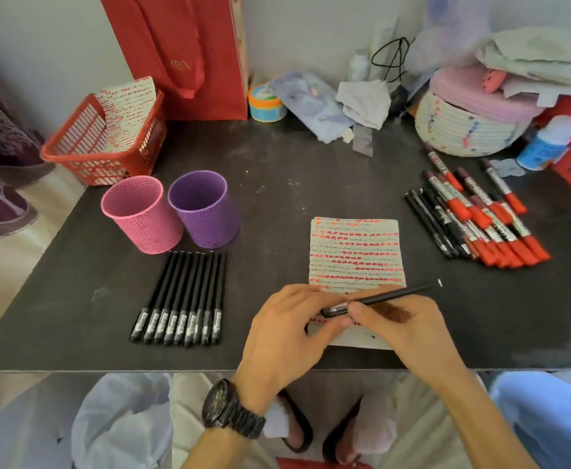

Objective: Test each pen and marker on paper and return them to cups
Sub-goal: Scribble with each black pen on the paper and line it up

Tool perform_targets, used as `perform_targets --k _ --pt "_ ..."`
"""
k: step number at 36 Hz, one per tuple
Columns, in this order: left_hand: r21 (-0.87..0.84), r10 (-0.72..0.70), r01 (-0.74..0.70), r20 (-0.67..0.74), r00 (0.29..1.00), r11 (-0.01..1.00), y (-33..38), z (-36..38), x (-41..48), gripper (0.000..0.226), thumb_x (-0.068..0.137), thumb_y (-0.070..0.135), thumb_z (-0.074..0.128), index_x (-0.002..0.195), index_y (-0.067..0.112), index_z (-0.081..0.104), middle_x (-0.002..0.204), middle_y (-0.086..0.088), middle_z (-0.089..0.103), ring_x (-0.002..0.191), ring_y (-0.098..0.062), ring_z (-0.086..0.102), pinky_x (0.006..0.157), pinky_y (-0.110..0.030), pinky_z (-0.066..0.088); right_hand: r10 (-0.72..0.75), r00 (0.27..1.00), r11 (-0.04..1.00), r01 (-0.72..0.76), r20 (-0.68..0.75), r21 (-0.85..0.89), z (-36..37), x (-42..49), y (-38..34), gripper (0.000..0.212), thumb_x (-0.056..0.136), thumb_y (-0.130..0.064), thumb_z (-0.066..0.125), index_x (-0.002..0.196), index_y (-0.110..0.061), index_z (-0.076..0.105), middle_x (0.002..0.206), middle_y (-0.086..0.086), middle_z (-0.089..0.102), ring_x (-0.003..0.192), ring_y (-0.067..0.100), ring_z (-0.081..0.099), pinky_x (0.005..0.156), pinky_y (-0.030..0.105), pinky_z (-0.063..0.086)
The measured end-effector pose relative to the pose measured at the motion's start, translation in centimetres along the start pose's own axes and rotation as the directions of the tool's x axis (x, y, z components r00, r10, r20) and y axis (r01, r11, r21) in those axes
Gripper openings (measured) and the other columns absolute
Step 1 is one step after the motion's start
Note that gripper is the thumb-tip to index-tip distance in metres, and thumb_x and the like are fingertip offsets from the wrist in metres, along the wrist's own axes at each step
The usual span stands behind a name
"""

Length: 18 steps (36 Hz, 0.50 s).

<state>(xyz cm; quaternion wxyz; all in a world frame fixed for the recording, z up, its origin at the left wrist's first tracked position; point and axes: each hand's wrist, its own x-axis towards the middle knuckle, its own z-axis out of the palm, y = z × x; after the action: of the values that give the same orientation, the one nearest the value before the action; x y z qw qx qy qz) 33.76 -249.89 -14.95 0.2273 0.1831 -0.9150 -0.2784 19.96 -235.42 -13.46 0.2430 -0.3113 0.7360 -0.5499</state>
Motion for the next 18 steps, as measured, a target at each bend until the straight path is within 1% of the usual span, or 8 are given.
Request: perform_targets --k 1,2,4,5,8,10,13,18 --pt "0.005 0.009 -0.009 -0.012 1.000 1.000 -0.10 0.10 0.01 0.036 0.095 0.060 0.053 0.122 0.040 0.068 0.120 0.025 0.068 0.118 0.006 0.053 0.099 -0.015 0.040 -0.010 1.000 1.000 0.010 -0.003 -0.008 -0.02 -0.01 0.05 0.036 0.079 -0.054 0.075 0.092 -0.020 0.081 0.092 0.003 0.079 0.093 0.025 0.073 0.083 0.047 0.059" --pt "0.008 0.009 -0.008 -0.022 1.000 1.000 -0.20 0.17 0.04 0.034 0.096 0.057 0.053 0.120 0.039 0.069 0.118 0.024 0.069 0.115 0.005 0.055 0.098 -0.016 0.041 -0.023 1.000 1.000 0.023 -0.008 0.018 0.00 -0.01 0.08 0.031 0.082 -0.049 0.075 0.092 -0.020 0.081 0.093 0.003 0.079 0.094 0.024 0.073 0.081 0.042 0.060" --pt "-0.002 -0.022 0.022 -0.029 0.999 1.000 -0.30 0.22 0.04 0.032 0.095 0.054 0.055 0.119 0.039 0.069 0.115 0.023 0.069 0.111 0.004 0.056 0.096 -0.016 0.041 -0.033 0.999 0.989 0.036 -0.027 0.144 0.09 0.03 -0.31 0.012 0.087 -0.039 0.075 0.092 -0.030 0.081 0.095 -0.004 0.079 0.093 0.012 0.074 0.075 0.021 0.057" --pt "-0.010 -0.043 0.043 -0.030 0.999 0.999 -0.29 0.21 0.01 0.031 0.095 0.054 0.055 0.118 0.039 0.068 0.115 0.023 0.068 0.109 0.004 0.057 0.095 -0.016 0.042 -0.030 0.999 0.980 0.038 -0.045 0.196 0.09 0.08 -0.64 0.008 0.087 -0.037 0.075 0.090 -0.032 0.080 0.093 -0.005 0.079 0.088 0.008 0.074 0.072 0.016 0.055" --pt "-0.017 -0.097 0.097 -0.015 0.995 0.995 -0.09 0.10 -0.02 0.030 0.095 0.055 0.050 0.118 0.040 0.064 0.114 0.024 0.066 0.108 0.004 0.056 0.093 -0.014 0.042 -0.021 0.996 0.965 0.043 -0.087 0.259 -0.14 0.23 -0.87 0.006 0.083 -0.034 0.076 0.087 -0.030 0.079 0.080 0.000 0.077 0.072 0.009 0.073 0.065 0.015 0.054" --pt "-0.012 -0.108 0.108 -0.019 0.994 0.994 0.05 0.03 -0.09 0.027 0.095 0.053 0.049 0.117 0.040 0.060 0.113 0.023 0.065 0.107 0.003 0.055 0.091 -0.016 0.042 -0.022 0.996 0.967 0.043 -0.086 0.250 -0.28 0.24 -0.79 0.008 0.080 -0.036 0.078 0.085 -0.029 0.079 0.075 0.001 0.076 0.068 0.008 0.072 0.065 0.015 0.054" --pt "0.007 -0.064 0.064 -0.040 0.997 0.998 0.41 -0.07 -0.20 0.025 0.096 0.046 0.051 0.115 0.033 0.060 0.110 0.020 0.065 0.103 -0.003 0.057 0.088 -0.023 0.044 -0.022 0.999 0.970 0.029 -0.034 0.242 -0.42 0.23 -0.65 0.011 0.076 -0.036 0.081 0.086 -0.032 0.081 0.084 -0.002 0.079 0.080 0.010 0.075 0.071 0.015 0.055" --pt "0.087 0.059 -0.060 0.006 0.998 0.994 0.59 0.10 -0.21 0.028 0.100 0.042 0.050 0.117 0.027 0.067 0.112 0.015 0.066 0.090 -0.012 0.057 0.078 -0.032 0.047 -0.067 0.993 0.980 0.047 0.095 0.195 -0.34 0.32 -0.79 0.016 0.077 -0.028 0.083 0.093 -0.032 0.083 0.102 -0.008 0.079 0.101 0.010 0.073 0.084 0.016 0.055"
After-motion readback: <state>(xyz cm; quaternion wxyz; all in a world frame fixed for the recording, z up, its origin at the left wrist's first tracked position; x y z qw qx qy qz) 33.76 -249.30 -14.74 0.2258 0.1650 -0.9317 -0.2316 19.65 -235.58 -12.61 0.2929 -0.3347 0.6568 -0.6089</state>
